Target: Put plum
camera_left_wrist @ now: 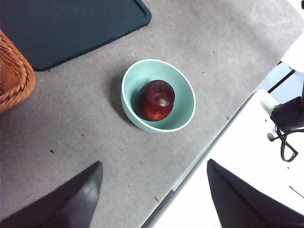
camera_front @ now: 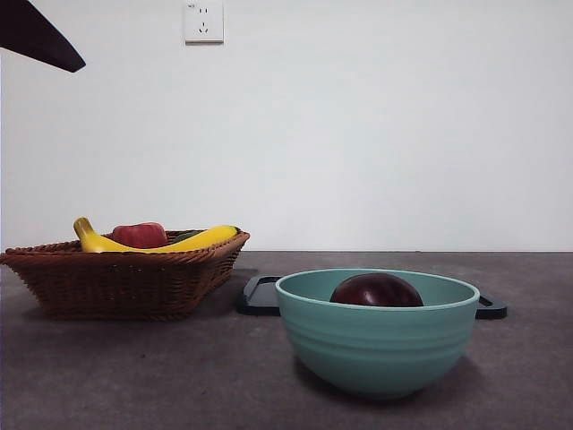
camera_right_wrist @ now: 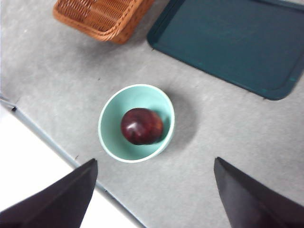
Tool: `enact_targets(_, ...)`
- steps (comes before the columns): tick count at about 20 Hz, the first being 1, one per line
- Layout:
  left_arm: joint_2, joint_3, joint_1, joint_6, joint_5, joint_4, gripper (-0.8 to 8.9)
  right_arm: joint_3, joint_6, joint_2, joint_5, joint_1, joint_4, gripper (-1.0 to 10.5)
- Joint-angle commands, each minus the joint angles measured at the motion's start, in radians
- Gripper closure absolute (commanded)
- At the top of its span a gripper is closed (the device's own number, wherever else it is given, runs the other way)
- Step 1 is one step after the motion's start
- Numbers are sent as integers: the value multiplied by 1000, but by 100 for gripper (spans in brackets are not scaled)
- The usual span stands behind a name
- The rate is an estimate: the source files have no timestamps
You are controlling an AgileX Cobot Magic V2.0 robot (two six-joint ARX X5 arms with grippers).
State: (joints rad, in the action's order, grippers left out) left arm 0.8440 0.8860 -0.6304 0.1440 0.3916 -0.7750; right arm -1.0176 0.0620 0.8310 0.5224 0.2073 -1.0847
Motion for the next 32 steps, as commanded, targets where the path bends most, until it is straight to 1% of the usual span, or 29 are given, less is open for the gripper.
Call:
enact_targets(1,5,5,-6,4,3,8,470,-8,-42,12,2,25,6,556)
enact_targets(4,5,5,-6,4,3,10,470,74,-105,40,2,74,71,556)
enact_targets(7,5,5,-6,4,3,9,470,196,-198,90,1,137,241,556)
enact_targets(9,5,5,-6,4,3,9,470,247,-241,142,-3,180,340,557)
enact_targets(10,5,5,-6,3,3,9,470,263,-251,172,-21,200,386,570)
enact_targets(12,5,5,-6,3,3,8,470,272,-261,239,-82,237,444,597)
enact_targets(14,5,5,-6,3,3,9,470,272,-266,305,-116,271,495,604)
enact_targets(15,5,5,-6,3,3,9,470,272,-268,338,-142,284,520,630)
enact_targets(18,5,5,-6,3,3,8,470,272,-268,426,-217,310,579,657)
enact_targets(20,5,5,-6,3,3,8,470,272,-269,473,-249,319,610,704)
enact_targets(25,5,5,-6,0,2,9,470,272,-273,550,-256,323,669,773)
enact_targets(29,5,5,-6,0,2,9,470,272,-272,566,-249,323,688,884)
enact_targets(30,5,5,-6,0,2,10,470,272,-272,566,-238,323,695,924)
enact_targets(32,5,5,-6,-1,2,10,470,271,-273,565,-214,323,706,937)
